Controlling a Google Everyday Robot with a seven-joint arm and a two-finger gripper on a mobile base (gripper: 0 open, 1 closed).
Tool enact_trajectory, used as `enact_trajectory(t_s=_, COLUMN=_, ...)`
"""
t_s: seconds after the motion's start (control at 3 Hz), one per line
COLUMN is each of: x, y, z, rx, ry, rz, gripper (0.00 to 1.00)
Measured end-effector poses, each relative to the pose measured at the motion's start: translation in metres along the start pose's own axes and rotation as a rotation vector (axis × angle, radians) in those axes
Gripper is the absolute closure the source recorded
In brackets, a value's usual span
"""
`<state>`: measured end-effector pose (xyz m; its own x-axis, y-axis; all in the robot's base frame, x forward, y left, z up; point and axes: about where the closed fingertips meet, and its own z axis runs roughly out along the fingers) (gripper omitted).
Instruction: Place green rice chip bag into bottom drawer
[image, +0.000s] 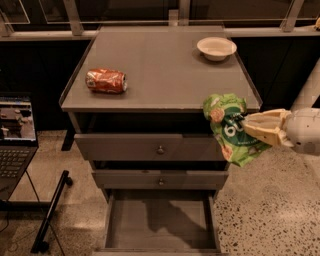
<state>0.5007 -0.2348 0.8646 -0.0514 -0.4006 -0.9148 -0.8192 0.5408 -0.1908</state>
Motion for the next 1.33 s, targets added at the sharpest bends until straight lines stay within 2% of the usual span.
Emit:
enact_trajectory(t_s=0.33, x=0.005, y=-0.008, z=0.001, rx=0.038, ry=0.01, rz=0.006, gripper=1.0)
enact_trajectory(t_s=0.67, x=0.005, y=-0.007, z=0.002, rx=0.033, ry=0.009, rz=0.005, gripper=1.0)
enact_trajectory(t_s=1.0, x=0.033, y=0.008, z=0.002, rx=0.074, ry=-0.029, rz=0.09, gripper=1.0)
enact_trajectory(t_s=1.33, x=0.085, y=0.037, z=0.003, rx=0.16, ry=-0.083, rz=0.235, gripper=1.0)
